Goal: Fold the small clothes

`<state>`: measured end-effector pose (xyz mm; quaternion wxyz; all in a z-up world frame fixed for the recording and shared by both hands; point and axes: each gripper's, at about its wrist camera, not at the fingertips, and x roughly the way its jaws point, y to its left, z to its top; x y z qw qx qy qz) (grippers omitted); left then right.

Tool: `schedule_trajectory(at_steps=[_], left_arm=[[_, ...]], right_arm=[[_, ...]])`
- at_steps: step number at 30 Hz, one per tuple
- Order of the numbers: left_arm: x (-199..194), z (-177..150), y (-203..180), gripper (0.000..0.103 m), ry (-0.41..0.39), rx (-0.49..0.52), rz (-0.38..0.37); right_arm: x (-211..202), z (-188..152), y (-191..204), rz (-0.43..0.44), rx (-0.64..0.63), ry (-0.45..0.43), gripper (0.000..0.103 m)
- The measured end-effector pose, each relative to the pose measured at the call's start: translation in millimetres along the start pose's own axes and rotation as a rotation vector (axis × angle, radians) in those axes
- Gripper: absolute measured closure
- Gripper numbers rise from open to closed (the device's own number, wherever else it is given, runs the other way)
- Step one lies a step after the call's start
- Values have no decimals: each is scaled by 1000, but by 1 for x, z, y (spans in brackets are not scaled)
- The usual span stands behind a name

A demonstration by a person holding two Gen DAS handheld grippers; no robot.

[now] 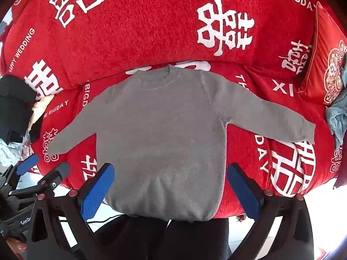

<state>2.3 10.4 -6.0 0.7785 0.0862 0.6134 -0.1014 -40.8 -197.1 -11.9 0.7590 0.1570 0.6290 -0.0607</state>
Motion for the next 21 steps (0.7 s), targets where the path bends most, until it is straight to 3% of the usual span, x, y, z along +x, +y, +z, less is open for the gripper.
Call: schedule_trajectory(at_steps=[21], left_arm=[[-1,-3,0,0,-10,-6,-1]], right_arm=[[5,-5,1,0,7,23,0]])
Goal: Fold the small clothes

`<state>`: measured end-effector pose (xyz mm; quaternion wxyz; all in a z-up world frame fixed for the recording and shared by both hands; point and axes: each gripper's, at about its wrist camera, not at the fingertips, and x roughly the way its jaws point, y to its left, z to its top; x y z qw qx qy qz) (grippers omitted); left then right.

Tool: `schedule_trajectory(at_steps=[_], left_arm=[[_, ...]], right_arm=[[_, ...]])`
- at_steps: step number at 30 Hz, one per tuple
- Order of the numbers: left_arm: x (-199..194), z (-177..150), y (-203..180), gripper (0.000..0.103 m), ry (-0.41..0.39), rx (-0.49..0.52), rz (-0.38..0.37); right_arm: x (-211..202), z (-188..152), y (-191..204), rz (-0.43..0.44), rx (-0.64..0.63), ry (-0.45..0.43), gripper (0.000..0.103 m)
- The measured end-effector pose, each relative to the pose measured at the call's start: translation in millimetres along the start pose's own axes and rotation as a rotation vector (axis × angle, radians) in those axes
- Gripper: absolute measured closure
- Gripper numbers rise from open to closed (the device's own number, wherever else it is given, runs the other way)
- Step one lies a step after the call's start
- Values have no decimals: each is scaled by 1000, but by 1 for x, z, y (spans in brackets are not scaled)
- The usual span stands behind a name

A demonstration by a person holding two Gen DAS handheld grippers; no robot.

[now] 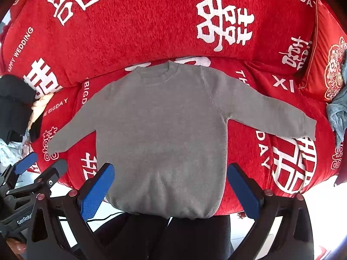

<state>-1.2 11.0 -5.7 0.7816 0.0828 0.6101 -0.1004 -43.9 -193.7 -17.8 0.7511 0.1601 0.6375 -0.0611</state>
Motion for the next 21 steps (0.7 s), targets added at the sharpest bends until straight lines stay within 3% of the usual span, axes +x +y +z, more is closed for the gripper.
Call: schedule_trajectory(at_steps=[21], left_arm=[[0,-5,5,0,-6,-15,5]], right_arm=[[2,-1,2,4,-2,2,0]])
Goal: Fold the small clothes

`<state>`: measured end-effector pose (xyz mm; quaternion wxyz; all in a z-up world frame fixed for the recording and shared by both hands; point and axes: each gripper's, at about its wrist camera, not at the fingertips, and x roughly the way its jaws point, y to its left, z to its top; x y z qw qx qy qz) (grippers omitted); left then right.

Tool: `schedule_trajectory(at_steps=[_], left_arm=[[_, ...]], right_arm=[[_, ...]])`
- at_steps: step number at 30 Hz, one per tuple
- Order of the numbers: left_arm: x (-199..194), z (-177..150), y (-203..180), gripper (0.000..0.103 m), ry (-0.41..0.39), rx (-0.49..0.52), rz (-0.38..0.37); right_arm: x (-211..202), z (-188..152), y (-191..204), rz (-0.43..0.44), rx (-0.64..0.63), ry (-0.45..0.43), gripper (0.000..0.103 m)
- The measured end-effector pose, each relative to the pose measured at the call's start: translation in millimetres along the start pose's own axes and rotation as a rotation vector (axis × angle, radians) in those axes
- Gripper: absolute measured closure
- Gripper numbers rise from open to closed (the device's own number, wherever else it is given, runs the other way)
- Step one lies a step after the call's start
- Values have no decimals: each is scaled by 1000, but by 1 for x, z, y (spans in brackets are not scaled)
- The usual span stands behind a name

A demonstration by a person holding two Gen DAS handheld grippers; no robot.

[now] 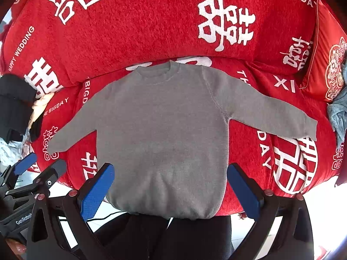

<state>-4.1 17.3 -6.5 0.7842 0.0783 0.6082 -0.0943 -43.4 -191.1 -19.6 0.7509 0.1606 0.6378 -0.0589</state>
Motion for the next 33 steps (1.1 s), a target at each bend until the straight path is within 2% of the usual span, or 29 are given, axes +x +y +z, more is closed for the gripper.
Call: schedule_trajectory(at_steps=[22,33], left_arm=[[7,2,8,0,22,-30,0],[11,2,10,0,30,-36,-2]], right_arm=[[4,2,3,30,13,-10,0],[0,8,-1,75,27,-63,0]])
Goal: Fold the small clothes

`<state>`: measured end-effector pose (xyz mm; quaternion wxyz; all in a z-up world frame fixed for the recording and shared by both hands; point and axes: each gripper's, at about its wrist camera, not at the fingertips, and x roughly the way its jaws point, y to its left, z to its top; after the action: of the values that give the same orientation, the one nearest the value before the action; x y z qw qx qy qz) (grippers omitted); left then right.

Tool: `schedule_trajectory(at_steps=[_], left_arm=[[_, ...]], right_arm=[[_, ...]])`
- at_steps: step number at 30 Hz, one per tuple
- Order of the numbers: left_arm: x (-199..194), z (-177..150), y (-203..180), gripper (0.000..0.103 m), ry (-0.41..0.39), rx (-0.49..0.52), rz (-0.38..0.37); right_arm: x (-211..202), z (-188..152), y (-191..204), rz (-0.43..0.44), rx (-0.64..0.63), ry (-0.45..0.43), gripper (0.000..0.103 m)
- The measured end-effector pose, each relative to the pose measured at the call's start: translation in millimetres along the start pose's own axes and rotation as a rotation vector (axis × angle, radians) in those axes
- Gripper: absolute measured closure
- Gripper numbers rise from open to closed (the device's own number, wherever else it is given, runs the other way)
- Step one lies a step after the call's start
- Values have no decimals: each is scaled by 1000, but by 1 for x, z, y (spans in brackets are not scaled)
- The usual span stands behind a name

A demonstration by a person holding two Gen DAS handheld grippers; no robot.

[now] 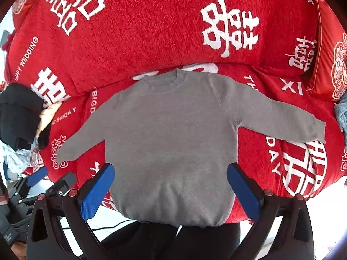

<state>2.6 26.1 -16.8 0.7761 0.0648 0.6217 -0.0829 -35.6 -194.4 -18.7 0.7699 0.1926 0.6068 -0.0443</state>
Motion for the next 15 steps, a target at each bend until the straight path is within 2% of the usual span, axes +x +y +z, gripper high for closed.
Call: schedule_trajectory(at_steps=[4,10,12,15], left_arm=[[1,0,2,0,1,-4,3],[3,-1,4,0,3,-5,12],[5,-1,5,0,6,-8,10],[10,-1,9,0,15,-14,-6]], right_arm=[[0,4,-1,60,12,-16,0],[10,4,1,138,26,30,0],[15,3,5,130,12,65,0],[18,1,5,56,-4,69,0]])
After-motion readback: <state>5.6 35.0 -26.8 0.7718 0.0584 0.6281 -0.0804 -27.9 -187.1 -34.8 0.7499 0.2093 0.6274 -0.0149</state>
